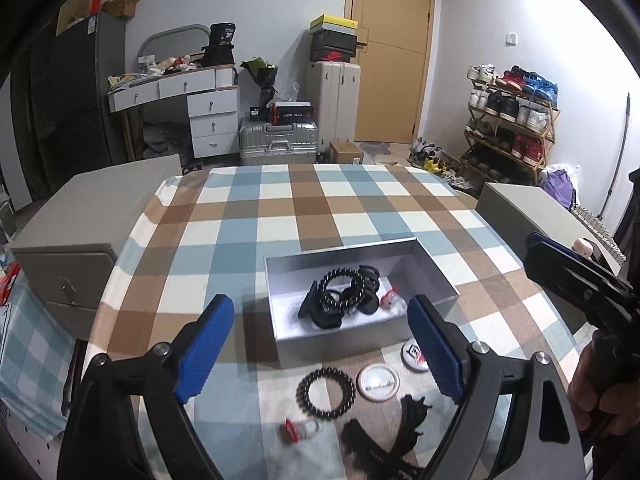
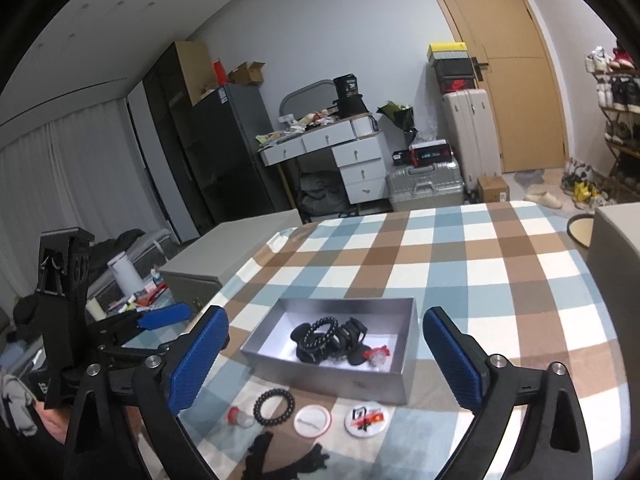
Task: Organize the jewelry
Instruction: 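Open both grippers in the box and withdraw them, then move the left gripper to the large black claw clip and grasp it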
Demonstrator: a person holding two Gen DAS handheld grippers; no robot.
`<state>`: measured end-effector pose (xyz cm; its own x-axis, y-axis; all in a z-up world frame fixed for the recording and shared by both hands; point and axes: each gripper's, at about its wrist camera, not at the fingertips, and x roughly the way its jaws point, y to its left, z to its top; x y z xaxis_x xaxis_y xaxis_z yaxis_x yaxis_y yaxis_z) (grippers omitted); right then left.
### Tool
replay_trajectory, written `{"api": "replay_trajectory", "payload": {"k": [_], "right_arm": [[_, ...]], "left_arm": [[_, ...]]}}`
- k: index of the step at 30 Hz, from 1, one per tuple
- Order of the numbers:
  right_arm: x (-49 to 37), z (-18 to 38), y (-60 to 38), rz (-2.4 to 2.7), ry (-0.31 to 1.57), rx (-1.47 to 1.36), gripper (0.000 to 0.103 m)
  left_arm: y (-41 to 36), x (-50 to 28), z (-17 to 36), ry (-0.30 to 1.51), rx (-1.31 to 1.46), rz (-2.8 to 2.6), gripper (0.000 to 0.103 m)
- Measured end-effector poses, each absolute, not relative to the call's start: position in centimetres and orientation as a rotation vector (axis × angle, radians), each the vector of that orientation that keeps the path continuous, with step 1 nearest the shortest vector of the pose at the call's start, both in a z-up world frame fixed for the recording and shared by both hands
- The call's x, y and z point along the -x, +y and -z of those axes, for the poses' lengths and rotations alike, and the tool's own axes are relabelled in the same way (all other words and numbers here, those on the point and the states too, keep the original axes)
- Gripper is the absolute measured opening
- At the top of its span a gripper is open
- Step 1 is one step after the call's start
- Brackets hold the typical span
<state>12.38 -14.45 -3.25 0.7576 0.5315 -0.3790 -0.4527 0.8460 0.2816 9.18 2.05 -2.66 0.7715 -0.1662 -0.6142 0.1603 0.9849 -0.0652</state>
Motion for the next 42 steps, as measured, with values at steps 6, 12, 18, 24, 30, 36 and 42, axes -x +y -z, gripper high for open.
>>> {"api": "replay_trajectory", "payload": {"k": [6,12,18,24,30,36,42], "right_arm": [[-9.8,3.9,-14.2,-0.531,0.456,-0.138,0.102],[-7.7,5.6,-14.2,-0.506,0.463,-0.092,0.103],[-6.9,7.3,-14.1,-0.425,0.501,0.010,0.103],[-6.2,8.5,-15.0,-0.411,0.530,0.007,0.103],[-5.9,9.5,-16.5,-0.387,0.556,-0.040,0.103],[-5.6,9.9,-17.6,-0.375,0.566,-0.073,0.103],[-5.5,10.3,-17.8,-0.385,0.573,-0.080,0.103]], "left_arm": [[2.3,-7.6,3.4,0.688,0.006,0.179,0.093],[2.1,-6.2,4.6,0.723,0.025,0.212,0.094],[1.0,-4.7,6.0,0.770,0.012,0.237,0.098],[0.4,-3.7,7.3,0.827,0.023,0.263,0.098],[-0.4,-3.0,8.4,0.877,0.058,0.350,0.098],[-1.8,-3.0,9.3,0.889,0.010,0.383,0.097],[-2.4,-3.2,9.5,0.861,-0.026,0.421,0.097]]}}
